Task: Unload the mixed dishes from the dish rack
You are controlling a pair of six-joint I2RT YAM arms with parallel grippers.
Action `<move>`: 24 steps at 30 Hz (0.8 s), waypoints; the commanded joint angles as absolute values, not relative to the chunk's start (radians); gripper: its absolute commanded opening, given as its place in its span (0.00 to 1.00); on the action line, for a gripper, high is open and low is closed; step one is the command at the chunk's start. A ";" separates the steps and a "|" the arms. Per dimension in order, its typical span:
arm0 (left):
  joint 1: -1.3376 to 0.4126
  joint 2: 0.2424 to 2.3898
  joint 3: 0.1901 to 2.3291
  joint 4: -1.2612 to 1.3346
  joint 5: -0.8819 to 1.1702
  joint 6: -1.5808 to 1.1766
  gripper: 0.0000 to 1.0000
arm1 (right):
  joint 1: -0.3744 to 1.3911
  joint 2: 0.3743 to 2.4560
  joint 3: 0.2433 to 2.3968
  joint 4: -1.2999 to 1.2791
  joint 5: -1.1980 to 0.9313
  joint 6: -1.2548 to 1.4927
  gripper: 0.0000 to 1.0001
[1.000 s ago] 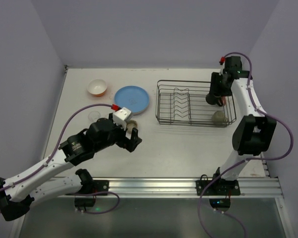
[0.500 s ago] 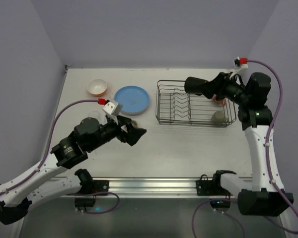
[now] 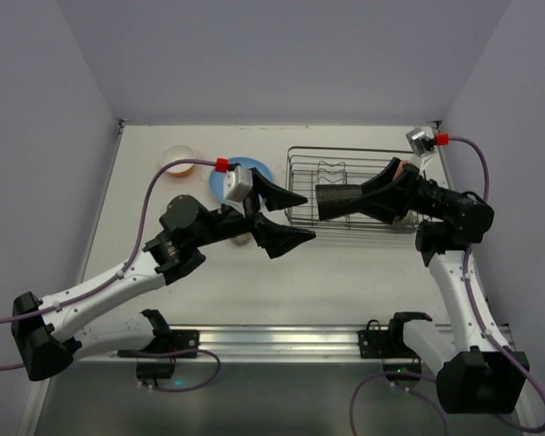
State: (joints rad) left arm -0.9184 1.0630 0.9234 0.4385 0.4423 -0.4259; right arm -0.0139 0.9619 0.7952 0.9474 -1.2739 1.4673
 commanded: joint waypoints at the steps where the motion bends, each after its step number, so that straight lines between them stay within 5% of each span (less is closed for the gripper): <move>1: -0.917 1.048 0.963 0.621 0.538 -0.442 0.88 | -0.008 0.976 0.819 1.365 -1.293 1.751 0.00; 9: -0.940 1.143 1.028 0.729 0.632 -0.535 0.73 | 0.046 1.000 0.851 1.352 -1.285 1.729 0.00; 16: -0.954 1.170 1.049 0.715 0.601 -0.542 0.63 | 0.054 0.948 0.883 1.058 -1.262 1.507 0.00; 24: -0.956 1.189 1.065 0.670 0.574 -0.529 0.08 | 0.075 0.856 0.956 0.565 -1.175 1.116 0.00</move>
